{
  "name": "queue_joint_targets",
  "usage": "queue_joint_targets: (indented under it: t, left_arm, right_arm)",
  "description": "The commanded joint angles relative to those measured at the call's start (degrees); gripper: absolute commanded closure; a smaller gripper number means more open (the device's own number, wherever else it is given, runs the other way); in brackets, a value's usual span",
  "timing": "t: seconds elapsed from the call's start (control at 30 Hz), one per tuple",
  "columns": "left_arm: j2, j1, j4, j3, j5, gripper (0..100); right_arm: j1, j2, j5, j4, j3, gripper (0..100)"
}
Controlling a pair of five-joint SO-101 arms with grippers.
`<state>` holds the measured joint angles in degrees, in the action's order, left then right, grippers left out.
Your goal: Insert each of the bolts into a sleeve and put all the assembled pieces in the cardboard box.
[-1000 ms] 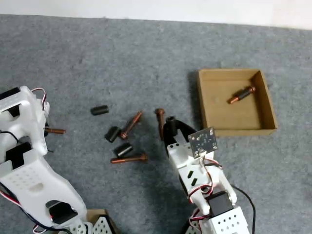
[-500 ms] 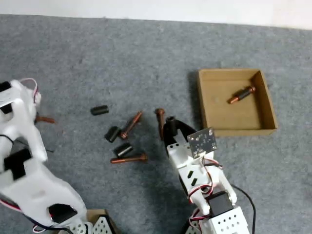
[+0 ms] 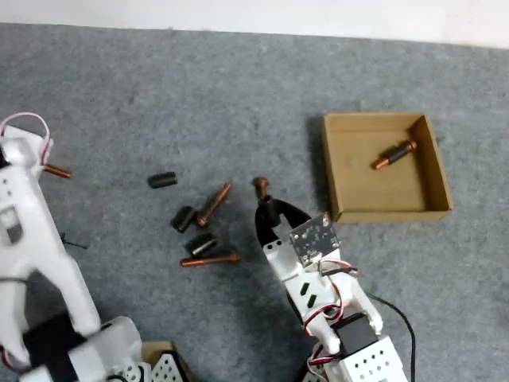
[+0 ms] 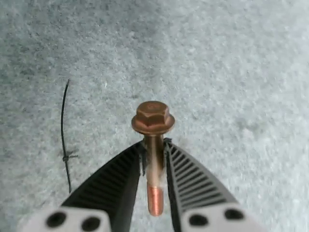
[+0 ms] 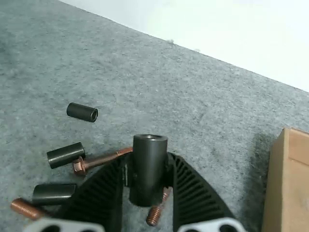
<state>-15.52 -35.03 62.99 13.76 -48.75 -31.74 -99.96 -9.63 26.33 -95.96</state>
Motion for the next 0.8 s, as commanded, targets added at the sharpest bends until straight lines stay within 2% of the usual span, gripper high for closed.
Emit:
queue_joint_targets:
  t: [0.0, 0.3, 0.5, 0.63, 0.77]
  left_arm:
    - [-15.9, 3.6, -0.9, 7.1, 0.8, 100]
    - [-45.8, 14.0, -1.8, 25.6, 0.5, 100]
    - [-63.2, 20.8, -11.5, 39.9, 0.5, 100]
    - [-73.3, 25.5, -18.5, 50.1, 0.5, 99]
    - [-82.3, 31.4, -22.7, 58.3, 0.5, 99]
  right_arm:
    - [-0.7, -1.5, -0.5, 0.1, -6.1, 99.2]
    - [-0.8, -1.5, -0.6, 0.1, -6.1, 99.2]
    - [-1.3, -1.5, -2.3, 0.1, -6.3, 99.2]
    - [-5.9, -1.2, -6.7, 0.1, -6.3, 99.2]
    - [-10.7, -1.2, -7.3, 0.1, -6.3, 99.2]
